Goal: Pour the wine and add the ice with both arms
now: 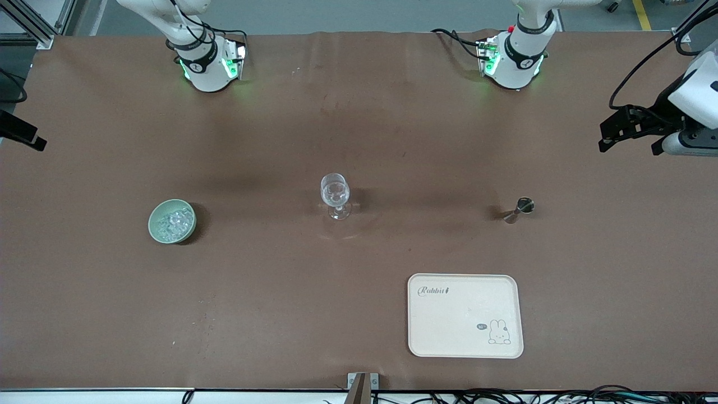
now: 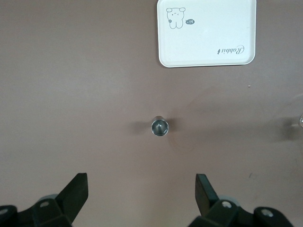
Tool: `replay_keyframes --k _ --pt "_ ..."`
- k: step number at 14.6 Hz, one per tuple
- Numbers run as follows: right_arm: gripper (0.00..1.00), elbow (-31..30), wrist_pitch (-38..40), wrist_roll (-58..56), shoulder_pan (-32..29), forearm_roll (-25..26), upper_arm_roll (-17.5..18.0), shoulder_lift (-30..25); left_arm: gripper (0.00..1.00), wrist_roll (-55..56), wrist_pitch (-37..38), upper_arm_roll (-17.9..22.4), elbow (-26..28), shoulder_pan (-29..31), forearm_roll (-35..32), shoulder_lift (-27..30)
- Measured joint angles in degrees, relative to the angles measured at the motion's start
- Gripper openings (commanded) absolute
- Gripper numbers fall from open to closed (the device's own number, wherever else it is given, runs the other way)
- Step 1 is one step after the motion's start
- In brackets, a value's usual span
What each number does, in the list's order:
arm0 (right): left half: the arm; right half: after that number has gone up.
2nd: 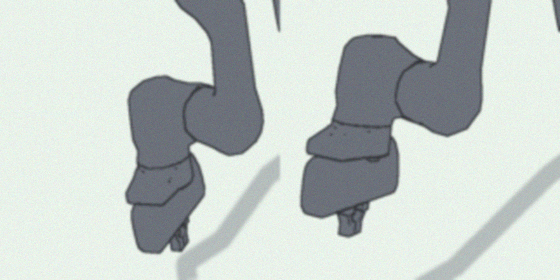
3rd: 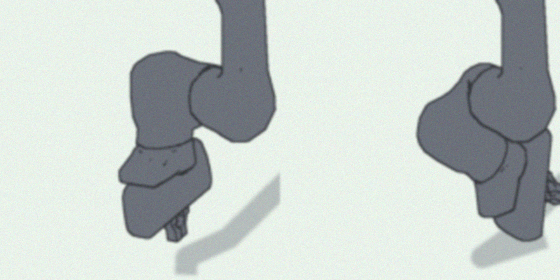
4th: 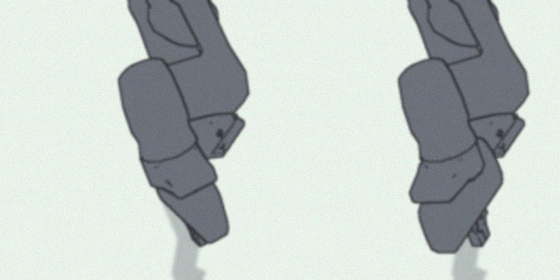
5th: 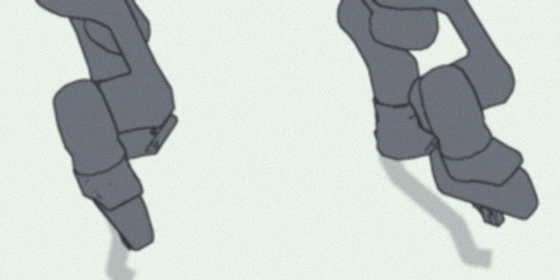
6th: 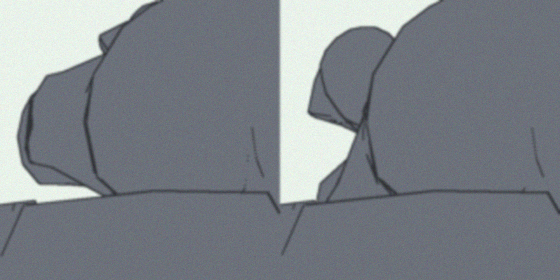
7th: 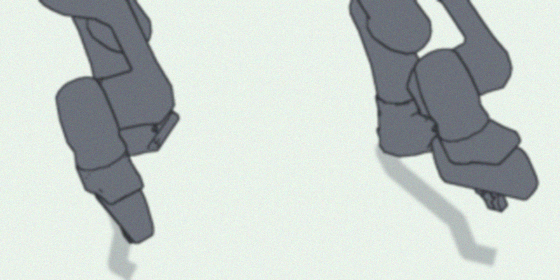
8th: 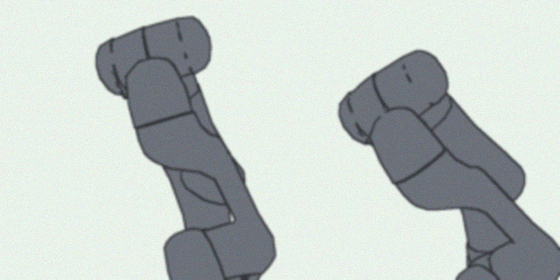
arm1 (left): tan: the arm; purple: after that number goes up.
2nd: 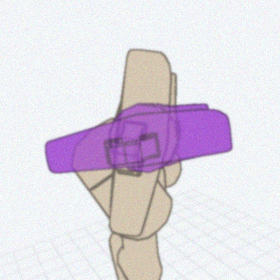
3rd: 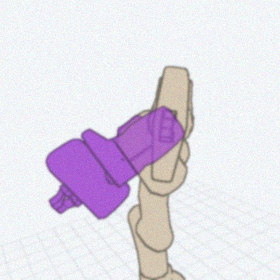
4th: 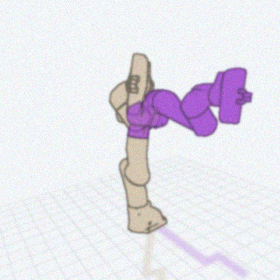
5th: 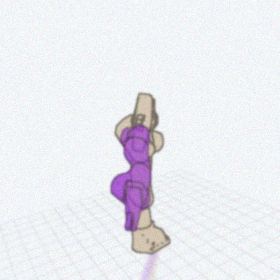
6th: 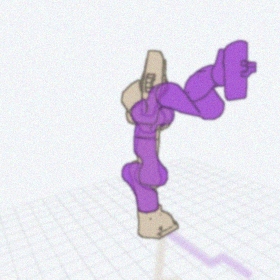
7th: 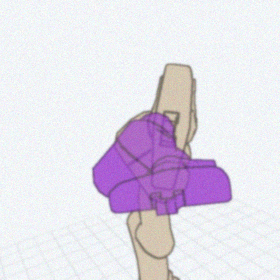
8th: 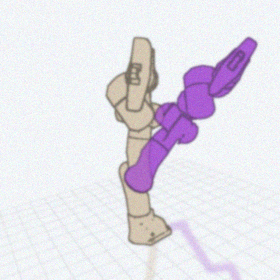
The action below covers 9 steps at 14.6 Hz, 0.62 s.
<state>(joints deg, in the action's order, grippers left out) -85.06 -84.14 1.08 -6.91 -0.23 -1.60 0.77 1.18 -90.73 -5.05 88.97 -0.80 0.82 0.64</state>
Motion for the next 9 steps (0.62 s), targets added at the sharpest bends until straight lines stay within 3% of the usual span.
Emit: replay_keyframes --k 5,9 --pt "1.00 0.0 0.0 0.0 0.0 0.0 0.0 0.0 1.00 -0.8 0.3 0.1 -0.1 0.1 -2.6 -0.4" --pt "1.00 -0.4 -0.7 0.0 0.0 0.0 0.0 0.4 1.00 -2.1 0.6 0.2 0.0 2.1 -5.0 -5.6"
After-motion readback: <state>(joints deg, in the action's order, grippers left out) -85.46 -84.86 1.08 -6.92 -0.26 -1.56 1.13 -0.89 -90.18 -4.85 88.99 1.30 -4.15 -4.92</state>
